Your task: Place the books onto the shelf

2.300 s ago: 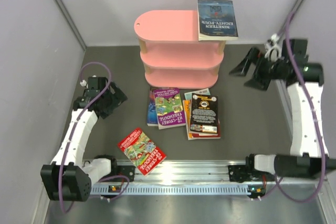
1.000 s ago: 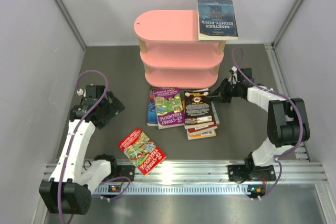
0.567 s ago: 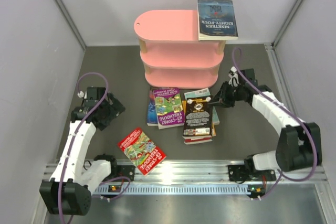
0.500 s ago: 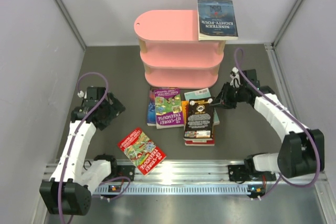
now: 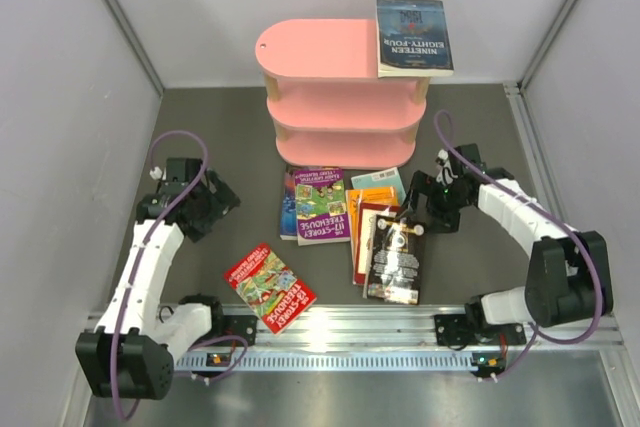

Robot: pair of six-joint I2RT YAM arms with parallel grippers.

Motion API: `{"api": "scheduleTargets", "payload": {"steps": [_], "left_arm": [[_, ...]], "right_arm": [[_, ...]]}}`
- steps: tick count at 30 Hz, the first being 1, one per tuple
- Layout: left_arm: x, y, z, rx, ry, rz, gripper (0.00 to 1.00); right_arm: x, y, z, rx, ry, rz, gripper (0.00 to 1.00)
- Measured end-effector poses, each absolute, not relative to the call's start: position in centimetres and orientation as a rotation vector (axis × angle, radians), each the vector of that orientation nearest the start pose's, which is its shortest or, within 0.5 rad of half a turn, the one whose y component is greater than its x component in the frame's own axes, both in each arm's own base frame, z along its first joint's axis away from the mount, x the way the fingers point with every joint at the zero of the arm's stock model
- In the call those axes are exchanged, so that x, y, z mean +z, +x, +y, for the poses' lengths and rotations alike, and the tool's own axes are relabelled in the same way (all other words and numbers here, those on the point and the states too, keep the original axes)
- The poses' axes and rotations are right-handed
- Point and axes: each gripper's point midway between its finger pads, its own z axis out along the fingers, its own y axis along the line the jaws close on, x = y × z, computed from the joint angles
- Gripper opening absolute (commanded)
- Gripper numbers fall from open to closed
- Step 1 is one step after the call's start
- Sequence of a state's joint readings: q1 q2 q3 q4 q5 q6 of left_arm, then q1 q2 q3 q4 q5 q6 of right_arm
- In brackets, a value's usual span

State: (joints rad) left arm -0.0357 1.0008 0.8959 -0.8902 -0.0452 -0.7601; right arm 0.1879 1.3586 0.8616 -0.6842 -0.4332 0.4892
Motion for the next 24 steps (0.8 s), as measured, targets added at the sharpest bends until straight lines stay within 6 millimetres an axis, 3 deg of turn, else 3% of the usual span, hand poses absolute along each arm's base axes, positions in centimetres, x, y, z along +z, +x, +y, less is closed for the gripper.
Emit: {"api": "scheduleTargets", "payload": {"steps": [7,13,14,16,18,21,24], "left_arm": [[15.8,23.1,-2.9,-0.267,-0.912,2.354,0.96],[16.2,22.1,-2.7,-0.269,-0.908,2.332,0.96],[16.0,21.9,-2.7,-0.267,-0.909,2.336,0.96],[15.6,21.5,-2.7,-0.259,-0.915,2.353,0.96],[15.3,21.4,-2.7,-0.256,-0.918,2.367,0.96],[15.1,21.4,-2.8,-0.252,-0.920,2.377,0.96],[14.9,21.4,-2.8,-0.252,-0.918,2.389,0.96]], "right_arm": [[5.6,21.0,13.7,0.793,0.326,2.870,1.00],[5.8,17.0,13.9,0.900,0.271,2.798,0.98],[5.9,16.6,14.1,0.924,0.255,2.773,0.94],[5.9,16.0,14.3,0.960,0.237,2.741,0.76],[5.5,15.8,14.6,0.983,0.232,2.730,0.51],[4.3,15.1,14.9,1.030,0.249,2.736,0.33],[4.5,15.1,15.6,1.104,0.213,2.702,0.22]]}}
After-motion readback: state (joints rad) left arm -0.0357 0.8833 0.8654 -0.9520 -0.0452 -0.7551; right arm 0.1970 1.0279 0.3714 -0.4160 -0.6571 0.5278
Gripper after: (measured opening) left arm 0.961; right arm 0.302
